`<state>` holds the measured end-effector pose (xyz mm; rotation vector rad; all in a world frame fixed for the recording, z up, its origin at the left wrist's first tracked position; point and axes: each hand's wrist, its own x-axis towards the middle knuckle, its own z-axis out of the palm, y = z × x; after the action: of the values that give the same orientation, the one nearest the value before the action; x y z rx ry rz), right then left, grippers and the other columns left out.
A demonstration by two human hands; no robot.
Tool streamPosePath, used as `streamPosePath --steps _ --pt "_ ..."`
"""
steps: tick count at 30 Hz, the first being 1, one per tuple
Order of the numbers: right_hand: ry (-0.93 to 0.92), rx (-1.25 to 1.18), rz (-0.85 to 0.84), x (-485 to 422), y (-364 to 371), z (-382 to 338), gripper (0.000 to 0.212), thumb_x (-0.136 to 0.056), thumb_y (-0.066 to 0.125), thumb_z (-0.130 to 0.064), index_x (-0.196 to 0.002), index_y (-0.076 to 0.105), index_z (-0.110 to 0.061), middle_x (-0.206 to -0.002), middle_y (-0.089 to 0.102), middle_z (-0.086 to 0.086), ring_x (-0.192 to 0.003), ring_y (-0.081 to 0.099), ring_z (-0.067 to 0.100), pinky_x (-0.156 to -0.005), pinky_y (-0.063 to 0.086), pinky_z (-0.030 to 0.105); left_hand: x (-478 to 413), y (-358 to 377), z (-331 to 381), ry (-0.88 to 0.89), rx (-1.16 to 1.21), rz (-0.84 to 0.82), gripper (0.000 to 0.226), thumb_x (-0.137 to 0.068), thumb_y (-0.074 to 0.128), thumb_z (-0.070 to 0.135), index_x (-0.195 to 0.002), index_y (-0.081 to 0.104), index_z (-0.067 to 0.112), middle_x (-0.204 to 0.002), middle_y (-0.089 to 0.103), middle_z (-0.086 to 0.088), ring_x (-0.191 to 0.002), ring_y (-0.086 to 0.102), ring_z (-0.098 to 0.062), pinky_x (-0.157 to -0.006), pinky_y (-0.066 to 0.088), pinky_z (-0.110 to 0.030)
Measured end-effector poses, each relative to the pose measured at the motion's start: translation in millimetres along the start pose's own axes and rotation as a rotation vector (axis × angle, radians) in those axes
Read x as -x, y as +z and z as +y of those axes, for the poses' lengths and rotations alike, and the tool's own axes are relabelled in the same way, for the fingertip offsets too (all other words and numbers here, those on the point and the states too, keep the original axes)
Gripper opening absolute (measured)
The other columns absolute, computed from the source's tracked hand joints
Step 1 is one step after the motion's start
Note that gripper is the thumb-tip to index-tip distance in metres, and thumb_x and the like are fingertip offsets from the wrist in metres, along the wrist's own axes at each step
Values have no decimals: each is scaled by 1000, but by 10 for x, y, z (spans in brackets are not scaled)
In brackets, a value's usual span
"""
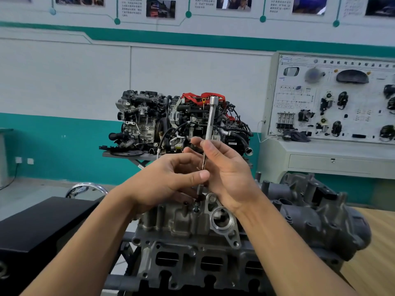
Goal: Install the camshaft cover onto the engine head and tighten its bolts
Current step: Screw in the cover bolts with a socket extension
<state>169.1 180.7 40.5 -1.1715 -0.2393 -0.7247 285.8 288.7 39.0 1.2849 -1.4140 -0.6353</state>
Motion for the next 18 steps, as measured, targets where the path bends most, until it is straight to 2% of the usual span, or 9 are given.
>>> streamPosePath --steps 3,6,8,11,13,15,18 --pt "-4 4 27 6 8 -4 12 -76 68 -13 -85 59 -10 -100 72 6 -99 65 30 -97 42 66 0 -9 5 16 -43 -7 35 -82 74 30 -113 64 17 -108 67 -23 -73 66 -20 -67 59 -33" --pt "-6 16 15 17 17 -7 14 -76 68 -14 -86 60 -11 -105 70 7 -98 64 30 -98 42 62 -7 -26 -15 18 -55 -10 25 -86 71 28 -109 68 19 -100 72 -16 -73 69 -21 -68 59 -32" --pt "20 58 -19 22 23 -27 21 -84 61 -25 -97 64 -10 -115 69 6 -108 61 30 -101 45 56 -10 -36 -33 14 -56 -15 19 -86 69 30 -104 73 25 -94 74 -6 -74 72 -20 -67 59 -29" --pt "82 97 -66 36 38 -46 33 -95 46 -36 -106 67 -12 -123 69 2 -112 63 22 -90 54 43 -12 -33 -41 0 -9 -29 25 -84 67 32 -108 75 28 -93 75 -1 -73 75 -17 -64 58 -24" --pt "78 74 -64 38 37 -36 32 -100 43 -30 -101 67 -9 -120 71 4 -106 66 20 -80 60 38 -16 -32 -42 3 0 -27 27 -83 66 34 -108 74 30 -94 75 -1 -73 74 -17 -65 59 -25" --pt "43 59 -49 35 41 -23 25 -94 51 -24 -94 67 -6 -112 73 6 -101 69 21 -75 61 38 -9 -27 -36 8 3 -21 27 -83 67 36 -108 74 30 -95 75 -3 -72 73 -18 -65 60 -27" --pt "8 73 -35 33 48 -15 12 -83 62 -19 -85 68 -9 -102 74 5 -98 68 25 -84 57 48 7 -11 -31 33 -23 5 32 -79 72 38 -107 72 23 -97 73 -15 -70 68 -20 -67 60 -32"
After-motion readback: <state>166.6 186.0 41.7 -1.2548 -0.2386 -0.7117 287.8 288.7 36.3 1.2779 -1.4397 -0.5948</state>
